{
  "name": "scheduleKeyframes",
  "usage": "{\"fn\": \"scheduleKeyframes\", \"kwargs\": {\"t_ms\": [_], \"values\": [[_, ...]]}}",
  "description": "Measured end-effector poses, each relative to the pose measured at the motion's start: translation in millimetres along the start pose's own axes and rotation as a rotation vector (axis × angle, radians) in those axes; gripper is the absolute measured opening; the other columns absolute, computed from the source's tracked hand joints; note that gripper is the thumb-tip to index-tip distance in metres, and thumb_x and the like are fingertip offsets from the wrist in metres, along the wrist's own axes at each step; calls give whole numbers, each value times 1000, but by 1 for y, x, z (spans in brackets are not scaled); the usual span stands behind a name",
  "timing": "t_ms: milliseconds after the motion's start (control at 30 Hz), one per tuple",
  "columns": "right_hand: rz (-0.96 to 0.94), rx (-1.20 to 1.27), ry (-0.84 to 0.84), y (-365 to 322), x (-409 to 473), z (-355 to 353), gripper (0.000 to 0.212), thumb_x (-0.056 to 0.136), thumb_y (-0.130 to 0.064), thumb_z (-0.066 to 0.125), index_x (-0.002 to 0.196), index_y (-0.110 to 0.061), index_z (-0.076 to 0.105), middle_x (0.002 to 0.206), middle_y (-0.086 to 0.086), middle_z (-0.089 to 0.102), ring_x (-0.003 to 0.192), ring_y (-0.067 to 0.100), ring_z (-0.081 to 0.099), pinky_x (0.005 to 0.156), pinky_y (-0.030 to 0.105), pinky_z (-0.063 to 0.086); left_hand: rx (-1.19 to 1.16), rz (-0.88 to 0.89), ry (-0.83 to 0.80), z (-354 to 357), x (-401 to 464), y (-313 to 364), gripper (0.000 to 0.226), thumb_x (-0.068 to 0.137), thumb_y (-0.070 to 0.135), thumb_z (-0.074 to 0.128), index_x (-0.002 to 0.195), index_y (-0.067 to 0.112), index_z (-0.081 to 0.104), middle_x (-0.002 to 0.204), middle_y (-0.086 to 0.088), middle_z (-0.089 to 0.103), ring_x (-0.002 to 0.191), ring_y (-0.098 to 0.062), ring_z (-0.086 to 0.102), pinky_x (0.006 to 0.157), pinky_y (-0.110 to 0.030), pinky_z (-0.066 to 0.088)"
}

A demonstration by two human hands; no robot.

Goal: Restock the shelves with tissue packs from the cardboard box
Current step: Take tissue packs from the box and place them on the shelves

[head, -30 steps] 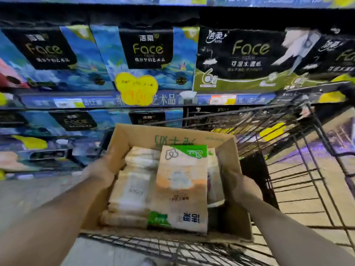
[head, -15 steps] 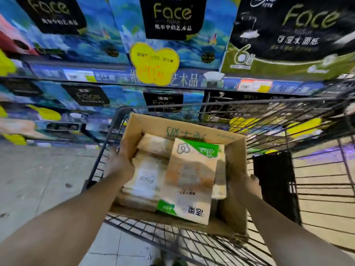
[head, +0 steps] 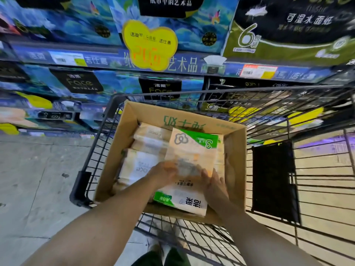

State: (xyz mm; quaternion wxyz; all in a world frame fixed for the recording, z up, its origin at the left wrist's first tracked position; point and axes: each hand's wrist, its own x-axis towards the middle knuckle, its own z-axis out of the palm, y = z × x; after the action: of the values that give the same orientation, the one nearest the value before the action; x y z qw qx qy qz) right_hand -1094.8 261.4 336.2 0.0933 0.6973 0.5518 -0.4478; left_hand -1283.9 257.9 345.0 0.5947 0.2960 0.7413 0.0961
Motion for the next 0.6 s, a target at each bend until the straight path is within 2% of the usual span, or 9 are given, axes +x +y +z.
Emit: {"fn": "scheduleKeyframes", "kwargs": {"t_ms": [67,133,167,233,300,367,400,500,600], "values": [[-4,219,-94,-11,-6,-5,63,96,-58,30,149,-25,23,153,5,30,139,30,33,113,41,28,-113,-24,-86,-4,-5,4,29,89,27,62,116,17,60,112,-5,62,101,-19,58,79,-26,50],[5,392,-146,-14,-16,-15,56,102,-37,39,151,-19,17,148,-3,33,139,24,34,114,39,28,-203,-30,-135,-7,-10,6,62,73,43,73,125,15,53,119,-4,61,109,-20,59,95,-35,50],[-7,396,-152,-14,-18,-19,56,102,-33,40,151,-18,17,147,-5,33,141,23,31,115,38,26,-223,-34,-152,-8,-14,8,71,72,45,75,130,16,47,125,-4,59,112,-20,58,94,-35,50],[-20,410,-122,-17,-27,-33,55,102,-33,40,152,-20,21,154,-3,27,142,21,27,109,29,30,-252,-16,-165,-11,-24,17,61,86,35,69,134,19,35,129,-3,52,113,-18,54,80,-27,48],[-51,487,-79,-26,-35,-43,58,98,-43,45,150,-23,26,148,-3,38,131,18,41,94,22,37,-275,14,-155,-16,-39,28,56,91,29,65,135,19,33,131,0,51,111,-16,52,77,-26,44],[-75,553,16,-39,-41,-54,79,82,-66,52,148,-27,29,136,-1,53,115,22,55,95,31,45,-294,79,-129,-26,-58,40,56,92,26,64,137,22,32,132,5,50,111,-16,51,77,-29,43],[-96,542,34,-47,-46,-60,82,80,-69,52,147,-28,29,131,0,57,111,24,58,94,33,46,-303,110,-117,-32,-70,45,53,92,25,63,136,23,33,128,7,52,108,-15,52,76,-29,45],[-198,548,42,-79,-59,-70,58,94,-51,47,143,-22,33,125,3,58,106,23,58,87,29,44,-345,183,-18,-56,-105,51,26,93,19,61,114,25,47,100,6,62,83,-8,58,59,-19,50],[-279,530,27,-121,-80,-66,58,95,-55,44,138,-15,43,126,8,59,105,22,56,86,30,43,-398,271,107,-92,-141,46,15,88,11,67,98,18,58,101,-4,69,79,-12,64,67,-20,55]]}}
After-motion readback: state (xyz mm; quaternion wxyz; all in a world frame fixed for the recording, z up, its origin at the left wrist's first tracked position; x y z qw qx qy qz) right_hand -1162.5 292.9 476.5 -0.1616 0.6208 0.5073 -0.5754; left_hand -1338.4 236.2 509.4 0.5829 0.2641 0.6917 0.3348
